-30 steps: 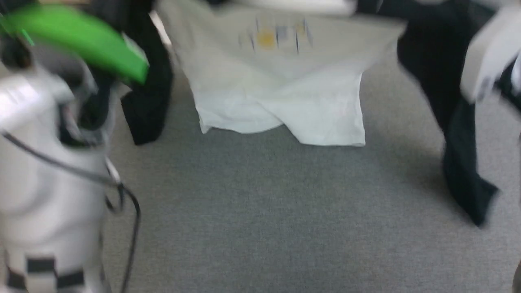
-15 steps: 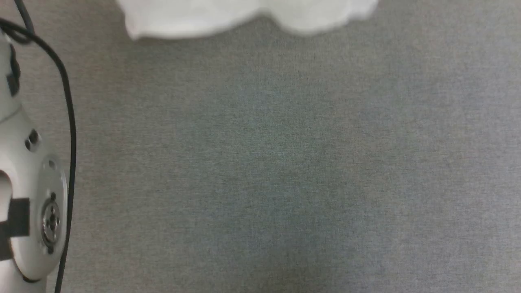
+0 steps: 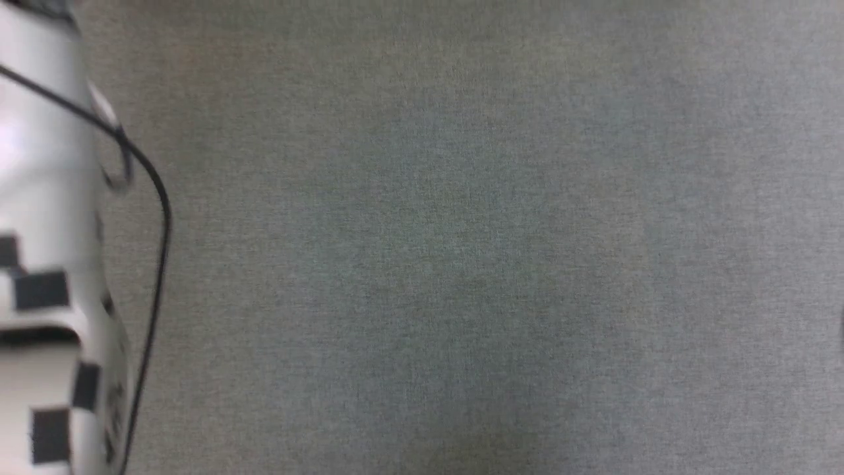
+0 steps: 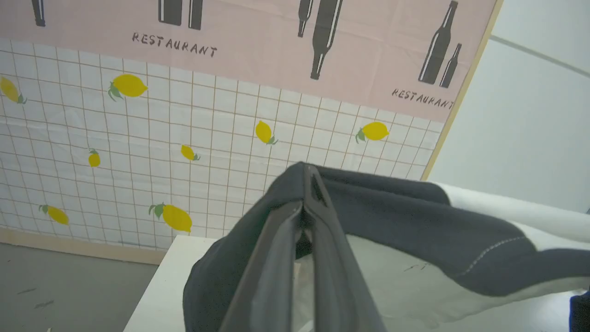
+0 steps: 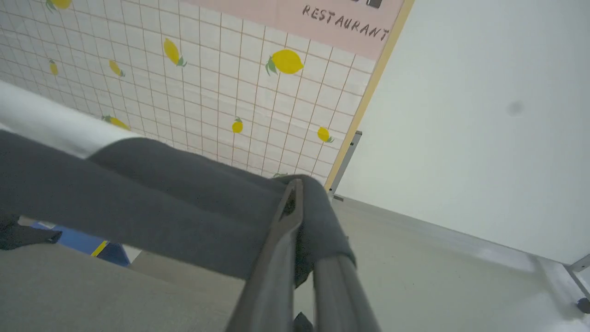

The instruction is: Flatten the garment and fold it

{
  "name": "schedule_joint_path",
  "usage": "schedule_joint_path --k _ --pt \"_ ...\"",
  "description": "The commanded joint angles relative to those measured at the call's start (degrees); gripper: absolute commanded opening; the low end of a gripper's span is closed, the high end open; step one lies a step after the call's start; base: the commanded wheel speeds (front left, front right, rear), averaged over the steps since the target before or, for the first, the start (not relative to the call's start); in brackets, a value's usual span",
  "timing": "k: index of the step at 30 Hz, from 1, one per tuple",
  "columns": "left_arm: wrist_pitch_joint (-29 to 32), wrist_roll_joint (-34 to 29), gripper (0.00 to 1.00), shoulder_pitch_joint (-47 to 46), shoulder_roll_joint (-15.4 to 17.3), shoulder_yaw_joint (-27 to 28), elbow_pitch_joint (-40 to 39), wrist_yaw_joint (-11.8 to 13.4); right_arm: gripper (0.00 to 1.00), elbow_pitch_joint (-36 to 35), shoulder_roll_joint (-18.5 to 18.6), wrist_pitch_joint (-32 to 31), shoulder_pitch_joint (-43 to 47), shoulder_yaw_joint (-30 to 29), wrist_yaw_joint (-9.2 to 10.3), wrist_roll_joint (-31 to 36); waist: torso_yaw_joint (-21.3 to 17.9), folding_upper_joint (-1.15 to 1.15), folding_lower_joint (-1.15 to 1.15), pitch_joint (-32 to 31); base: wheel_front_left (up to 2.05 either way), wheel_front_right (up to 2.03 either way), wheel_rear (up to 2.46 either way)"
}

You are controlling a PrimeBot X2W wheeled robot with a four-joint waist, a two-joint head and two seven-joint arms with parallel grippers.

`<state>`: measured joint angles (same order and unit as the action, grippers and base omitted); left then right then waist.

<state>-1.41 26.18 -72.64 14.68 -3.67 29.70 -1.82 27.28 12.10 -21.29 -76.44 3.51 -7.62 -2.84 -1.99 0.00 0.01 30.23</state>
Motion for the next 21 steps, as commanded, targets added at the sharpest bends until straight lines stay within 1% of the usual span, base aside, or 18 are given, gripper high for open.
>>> schedule_joint_path --k 1,5,8,10,11,14,17,18,21 --pt "0.81 -0.37 0.0 4.12 1.0 -0.46 0.58 -0.84 0.0 0.34 0.53 -0.33 4.0 0.1 0.13 -1.78 0.61 0.0 -0.01 -2.89 0.0 0.0 0.0" --pt "1.66 0.02 0.0 15.92 1.38 -2.05 0.41 -2.16 0.0 -1.17 0.91 -2.11 14.99 1.3 0.13 -6.85 0.84 0.0 -0.01 -6.87 0.0 0.0 0.0" --pt "2.37 0.58 0.0 25.63 1.09 -2.83 -1.55 -2.26 0.0 -4.56 1.21 -3.75 24.22 0.94 0.13 -10.45 1.11 0.0 -0.01 -10.04 0.0 0.0 0.0" --pt "3.23 1.41 0.0 32.54 0.48 -3.08 -3.6 -1.84 0.0 -7.9 1.24 -4.88 31.06 -0.02 0.13 -12.45 1.19 0.0 -0.01 -12.2 0.0 0.0 0.0" --pt "5.09 3.53 0.0 43.25 -0.66 -3.06 -7.49 -1.18 0.0 -14.05 0.6 -6.68 42.5 -2.66 0.13 -14.15 1.39 0.0 -0.01 -15.69 0.0 0.0 0.0" --pt "7.1 5.42 0.0 52.28 -1.63 -3.01 -11.58 -0.21 0.0 -20.11 -1.12 -8.4 52.76 -6.45 0.13 -14.23 1.53 0.0 -0.01 -18.22 0.0 0.0 0.0" --pt "8.99 7.05 0.0 60.61 -2.56 -3.04 -16.61 1.06 0.0 -25.89 -4.49 -9.66 62.18 -11.28 0.13 -13.99 1.61 0.0 -0.01 -20.28 0.0 0.0 0.0" --pt "9.45 7.43 0.0 63.21 -2.67 -3.05 -18.37 1.43 0.0 -27.76 -5.7 -10.28 65.13 -12.67 0.13 -14.15 1.64 0.0 -0.01 -20.76 0.0 0.0 0.0" --pt "10.95 8.06 0.0 69.09 -2.46 -3.16 -21.85 2.31 0.0 -32.0 -7.71 -11.33 71.6 -15.33 0.13 -13.9 1.71 0.0 -0.01 -21.83 0.0 0.0 0.0"
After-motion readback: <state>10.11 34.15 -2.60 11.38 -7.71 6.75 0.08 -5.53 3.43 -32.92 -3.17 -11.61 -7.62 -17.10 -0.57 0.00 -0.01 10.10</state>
